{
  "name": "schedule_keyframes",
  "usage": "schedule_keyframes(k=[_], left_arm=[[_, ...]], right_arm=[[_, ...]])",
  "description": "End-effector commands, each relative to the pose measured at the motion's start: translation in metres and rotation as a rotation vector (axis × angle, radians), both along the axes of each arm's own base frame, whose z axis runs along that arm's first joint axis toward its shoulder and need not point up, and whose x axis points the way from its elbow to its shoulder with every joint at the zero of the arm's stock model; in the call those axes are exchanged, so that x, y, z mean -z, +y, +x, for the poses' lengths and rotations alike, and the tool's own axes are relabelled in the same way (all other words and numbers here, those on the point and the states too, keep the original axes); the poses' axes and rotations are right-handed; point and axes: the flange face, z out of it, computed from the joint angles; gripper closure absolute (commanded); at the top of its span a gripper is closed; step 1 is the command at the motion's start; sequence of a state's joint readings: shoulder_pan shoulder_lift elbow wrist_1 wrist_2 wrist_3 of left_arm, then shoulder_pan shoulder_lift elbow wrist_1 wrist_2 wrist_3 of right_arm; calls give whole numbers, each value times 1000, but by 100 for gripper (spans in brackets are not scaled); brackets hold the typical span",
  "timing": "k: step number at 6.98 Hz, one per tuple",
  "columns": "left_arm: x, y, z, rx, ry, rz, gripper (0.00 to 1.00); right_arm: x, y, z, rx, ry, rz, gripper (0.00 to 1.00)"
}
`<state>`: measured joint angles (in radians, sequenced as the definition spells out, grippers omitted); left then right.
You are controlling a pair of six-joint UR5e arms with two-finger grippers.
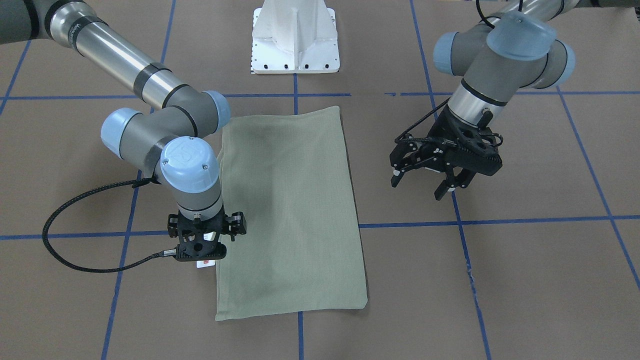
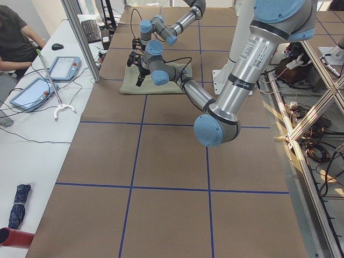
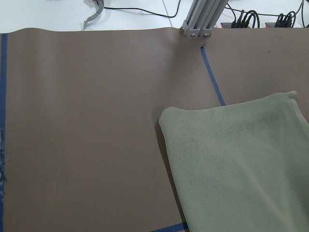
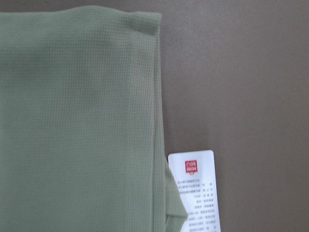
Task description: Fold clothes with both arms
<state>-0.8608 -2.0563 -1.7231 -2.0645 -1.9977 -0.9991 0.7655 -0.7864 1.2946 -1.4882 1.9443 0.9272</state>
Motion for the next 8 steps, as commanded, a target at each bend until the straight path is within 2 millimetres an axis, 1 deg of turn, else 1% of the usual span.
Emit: schedule_keyframes(k=[1,2,3,4,5,6,7,8], left_arm=[[16,46,32,-55,123,-216,0],[25,83,56,-59,166,-305,0],[33,120,74,-51,202,-384,0],[34,150,97,-26,221,-461,0],[28,189,135,2,213,-516,0],[11,224,163,32,188,-552,0],[2,248,185,54,160,-582,0],[-13,261,209,71,78,-591,0]], right_arm=[[7,62,63,-38,-66,-46,0],[5,89,88,-53,-93,-44,0],[0,121,104,-33,-131,-68,0],[-3,131,110,-5,-163,-123,0],[-1,137,117,-64,-170,-147,0],[9,144,121,-80,-188,-147,0],[10,156,125,-68,-197,-140,0],[7,163,123,-59,-193,-142,0]])
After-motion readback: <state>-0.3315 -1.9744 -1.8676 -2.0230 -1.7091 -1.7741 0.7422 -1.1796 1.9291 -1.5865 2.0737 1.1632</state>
